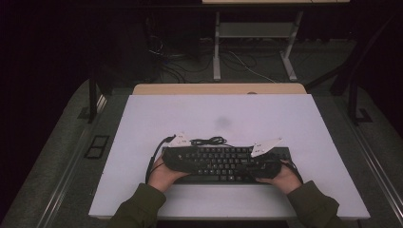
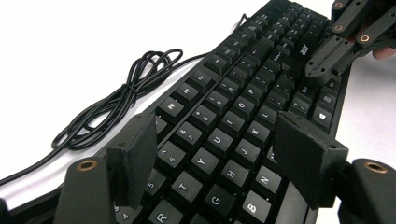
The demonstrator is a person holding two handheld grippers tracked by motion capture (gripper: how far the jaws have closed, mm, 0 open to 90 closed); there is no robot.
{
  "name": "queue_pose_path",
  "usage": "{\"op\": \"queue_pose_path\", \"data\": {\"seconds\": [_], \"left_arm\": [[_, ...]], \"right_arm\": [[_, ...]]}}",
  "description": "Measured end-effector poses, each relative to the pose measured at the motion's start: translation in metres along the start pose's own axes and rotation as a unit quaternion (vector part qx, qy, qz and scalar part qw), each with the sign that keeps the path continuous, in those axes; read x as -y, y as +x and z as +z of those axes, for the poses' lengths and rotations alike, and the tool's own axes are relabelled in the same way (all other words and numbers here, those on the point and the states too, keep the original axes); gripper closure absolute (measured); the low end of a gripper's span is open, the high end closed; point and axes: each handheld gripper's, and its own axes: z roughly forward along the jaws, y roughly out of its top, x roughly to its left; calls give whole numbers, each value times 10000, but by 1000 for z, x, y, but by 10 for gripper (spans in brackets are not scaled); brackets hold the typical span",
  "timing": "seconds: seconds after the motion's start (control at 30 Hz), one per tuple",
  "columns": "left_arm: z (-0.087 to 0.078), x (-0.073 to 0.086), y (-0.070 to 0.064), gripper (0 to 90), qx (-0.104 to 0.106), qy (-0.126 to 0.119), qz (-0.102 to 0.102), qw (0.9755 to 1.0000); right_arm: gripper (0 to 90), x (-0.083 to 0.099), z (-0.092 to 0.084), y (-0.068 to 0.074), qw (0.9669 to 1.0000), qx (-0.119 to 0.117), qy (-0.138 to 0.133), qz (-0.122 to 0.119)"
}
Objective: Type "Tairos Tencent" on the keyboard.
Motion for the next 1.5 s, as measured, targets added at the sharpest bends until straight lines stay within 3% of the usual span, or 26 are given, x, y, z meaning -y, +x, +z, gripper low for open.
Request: {"op": "queue_pose_path", "data": {"seconds": [0.2,0.33,0.57,0.83,1.23,1.5], "left_arm": [[0,0,0,330,-43,15,-13,10000],[-1,1,1,413,-100,-5,-39,9999],[-4,0,3,697,-89,39,-51,9999],[-3,0,4,892,-78,293,-34,9995],[-2,3,7,893,-167,546,-35,9984],[0,4,8,893,-158,585,-27,9982]], "right_arm": [[894,1,2,0,10000,-9,63,-6],[894,1,3,0,10000,-22,65,-8],[894,1,3,0,10000,-20,59,12],[894,1,3,0,10000,-19,55,20],[894,1,3,0,10000,-23,44,23],[894,1,3,0,10000,-20,42,25]]}}
